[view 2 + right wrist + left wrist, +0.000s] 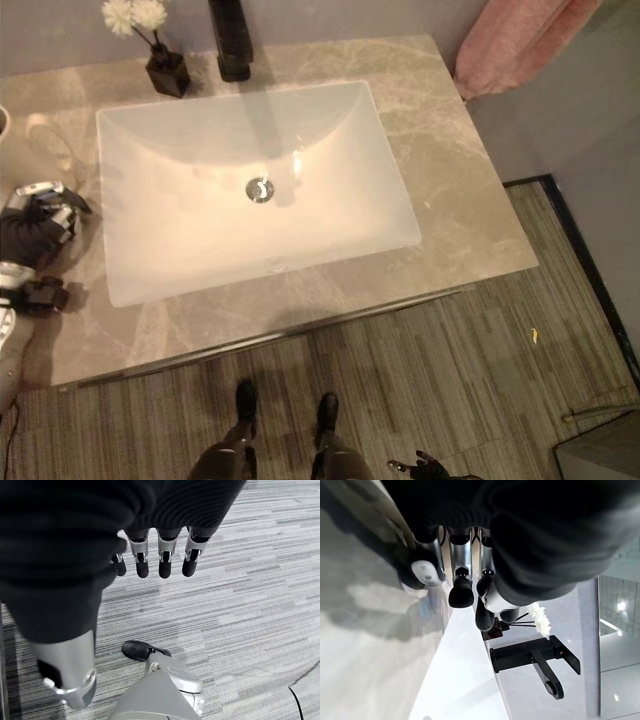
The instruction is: Put brush and paste in cup on sink, flatten towel.
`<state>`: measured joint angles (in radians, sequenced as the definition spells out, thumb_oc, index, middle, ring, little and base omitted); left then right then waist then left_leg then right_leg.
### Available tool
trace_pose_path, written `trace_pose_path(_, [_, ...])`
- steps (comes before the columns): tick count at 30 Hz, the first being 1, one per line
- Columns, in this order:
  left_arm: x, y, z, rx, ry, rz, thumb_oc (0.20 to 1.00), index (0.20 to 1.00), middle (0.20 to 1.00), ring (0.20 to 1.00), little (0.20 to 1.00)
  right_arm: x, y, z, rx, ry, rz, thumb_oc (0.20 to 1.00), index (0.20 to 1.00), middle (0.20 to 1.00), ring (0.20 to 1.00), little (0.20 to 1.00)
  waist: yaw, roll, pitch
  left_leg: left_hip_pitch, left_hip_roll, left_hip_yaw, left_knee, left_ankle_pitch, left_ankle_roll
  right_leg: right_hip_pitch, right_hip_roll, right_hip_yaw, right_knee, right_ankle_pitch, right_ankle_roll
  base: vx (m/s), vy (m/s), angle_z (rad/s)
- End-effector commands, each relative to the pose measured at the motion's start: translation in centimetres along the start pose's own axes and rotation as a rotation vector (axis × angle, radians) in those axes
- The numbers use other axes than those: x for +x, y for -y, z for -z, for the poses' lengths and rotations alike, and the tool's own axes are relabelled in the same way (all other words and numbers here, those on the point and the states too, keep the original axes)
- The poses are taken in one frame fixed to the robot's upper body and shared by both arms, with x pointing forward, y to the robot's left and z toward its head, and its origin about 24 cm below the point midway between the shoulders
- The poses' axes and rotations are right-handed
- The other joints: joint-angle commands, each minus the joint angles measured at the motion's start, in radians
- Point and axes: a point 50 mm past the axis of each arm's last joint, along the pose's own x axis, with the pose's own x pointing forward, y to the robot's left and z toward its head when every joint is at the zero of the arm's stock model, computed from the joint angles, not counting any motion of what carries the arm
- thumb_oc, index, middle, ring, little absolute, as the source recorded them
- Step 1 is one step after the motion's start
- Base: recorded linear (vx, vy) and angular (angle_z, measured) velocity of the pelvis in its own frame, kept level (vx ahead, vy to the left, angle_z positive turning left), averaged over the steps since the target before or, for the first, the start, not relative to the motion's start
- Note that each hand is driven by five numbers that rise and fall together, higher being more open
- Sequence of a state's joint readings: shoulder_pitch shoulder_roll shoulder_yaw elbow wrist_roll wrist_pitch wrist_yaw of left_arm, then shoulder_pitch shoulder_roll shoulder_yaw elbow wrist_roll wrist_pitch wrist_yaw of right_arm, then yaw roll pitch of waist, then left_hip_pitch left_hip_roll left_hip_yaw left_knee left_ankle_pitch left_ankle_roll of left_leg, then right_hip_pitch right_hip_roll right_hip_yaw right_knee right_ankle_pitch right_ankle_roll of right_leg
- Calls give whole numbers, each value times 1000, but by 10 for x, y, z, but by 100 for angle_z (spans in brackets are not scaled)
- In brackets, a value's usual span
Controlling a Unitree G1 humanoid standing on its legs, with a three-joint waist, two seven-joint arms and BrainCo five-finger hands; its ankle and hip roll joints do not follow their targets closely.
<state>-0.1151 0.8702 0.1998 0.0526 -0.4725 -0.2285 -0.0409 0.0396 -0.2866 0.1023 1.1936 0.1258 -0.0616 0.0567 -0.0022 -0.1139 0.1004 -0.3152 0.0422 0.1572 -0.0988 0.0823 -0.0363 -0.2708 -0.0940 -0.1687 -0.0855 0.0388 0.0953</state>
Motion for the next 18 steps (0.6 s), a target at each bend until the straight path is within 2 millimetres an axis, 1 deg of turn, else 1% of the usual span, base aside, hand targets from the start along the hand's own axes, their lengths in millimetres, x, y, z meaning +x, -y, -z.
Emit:
trace_pose_path(1, [8,-22,-6,40,20,-93,200,200,200,200,200,-1,17,-4,-45,2,39,1000,1000,1000,1000,1000,-13,-5,13,-14,17,-102,12,-51,7,1,-50,-62,-2,33,67,0,0,0])
trace_pose_path(6, [27,-30,-17,69,51,-112,200,200,200,200,200,0,16,-9,-66,17,32,1000,1000,1000,1000,1000,-22,-6,11,-24,17,-115,12,-47,5,-2,-48,-67,-2,31,69,-5,3,3])
trace_pose_path(11, [38,-29,-18,72,49,-112,200,200,200,200,200,0,15,-13,-81,26,26,1000,1000,1000,1000,1000,-28,-7,8,-17,18,-116,12,-48,4,4,-47,-63,-2,28,67,-9,5,3])
trace_pose_path(14, [39,-24,-16,63,41,-97,200,200,200,200,200,1,15,-14,-80,30,28,1000,1000,1000,1000,1000,-28,-5,5,-6,19,-112,12,-51,3,14,-47,-62,-2,24,65,0,0,0])
trace_pose_path(18, [31,-18,-9,48,17,-68,200,200,200,200,200,-1,15,-8,-88,12,29,1000,1000,1000,1000,1000,-23,-2,1,14,18,-113,12,-54,2,36,-48,-67,-2,20,63,0,0,0])
